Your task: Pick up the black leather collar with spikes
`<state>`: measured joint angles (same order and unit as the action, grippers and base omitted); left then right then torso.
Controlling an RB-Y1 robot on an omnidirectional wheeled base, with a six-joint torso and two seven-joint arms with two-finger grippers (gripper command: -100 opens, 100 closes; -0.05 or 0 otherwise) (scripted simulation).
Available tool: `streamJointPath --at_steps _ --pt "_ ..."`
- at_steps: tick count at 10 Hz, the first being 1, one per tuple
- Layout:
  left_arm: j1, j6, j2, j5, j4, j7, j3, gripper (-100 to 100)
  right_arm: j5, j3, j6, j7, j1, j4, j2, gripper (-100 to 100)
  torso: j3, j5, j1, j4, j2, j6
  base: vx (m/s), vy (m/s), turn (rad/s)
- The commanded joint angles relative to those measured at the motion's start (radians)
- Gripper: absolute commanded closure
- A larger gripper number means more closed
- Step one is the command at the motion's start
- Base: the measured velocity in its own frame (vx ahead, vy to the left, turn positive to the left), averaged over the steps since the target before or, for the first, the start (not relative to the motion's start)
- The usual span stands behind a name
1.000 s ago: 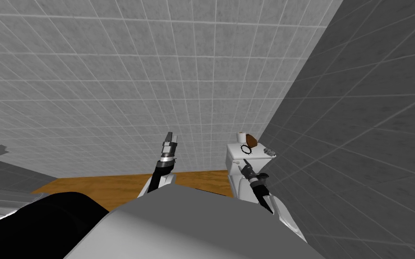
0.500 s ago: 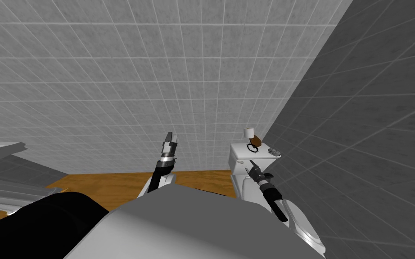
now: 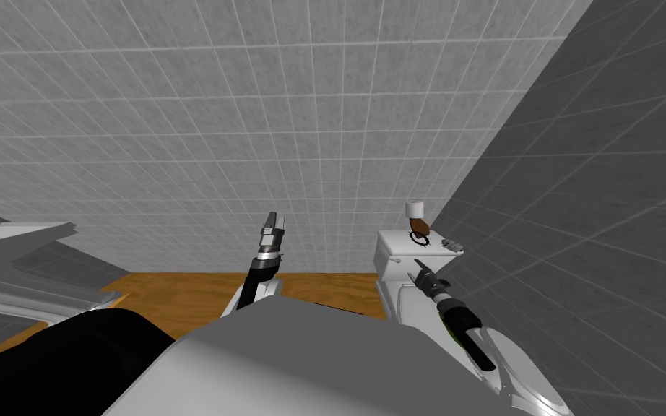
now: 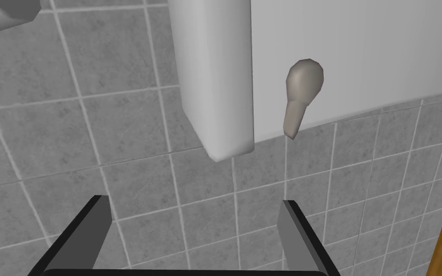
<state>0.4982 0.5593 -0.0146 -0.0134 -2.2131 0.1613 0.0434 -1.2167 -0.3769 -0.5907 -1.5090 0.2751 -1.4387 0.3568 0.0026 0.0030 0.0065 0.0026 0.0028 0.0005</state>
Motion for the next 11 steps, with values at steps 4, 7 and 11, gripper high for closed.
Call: streamJointPath --at_steps 4,7,11 --pt "0.000 0.000 0.000 0.000 0.000 0.000 0.000 0 -0.029 0.003 0.050 0.099 0.048 -0.047 0.102 -100 -0.001 0.000 -0.002 0.000 -0.001 0.000 -0.014 0.097 0.054" --pt "0.000 0.000 0.000 0.000 0.000 0.000 0.000 0 -0.054 0.014 0.086 0.167 0.071 -0.066 0.165 -100 -0.001 -0.001 -0.004 -0.001 -0.002 0.000 0.003 0.070 0.051" --pt "0.000 0.000 0.000 0.000 0.000 0.000 0.000 0 -0.079 0.028 0.122 0.230 0.072 -0.062 0.209 -100 -0.003 -0.002 -0.007 -0.001 -0.004 0.000 0.028 0.030 0.034"
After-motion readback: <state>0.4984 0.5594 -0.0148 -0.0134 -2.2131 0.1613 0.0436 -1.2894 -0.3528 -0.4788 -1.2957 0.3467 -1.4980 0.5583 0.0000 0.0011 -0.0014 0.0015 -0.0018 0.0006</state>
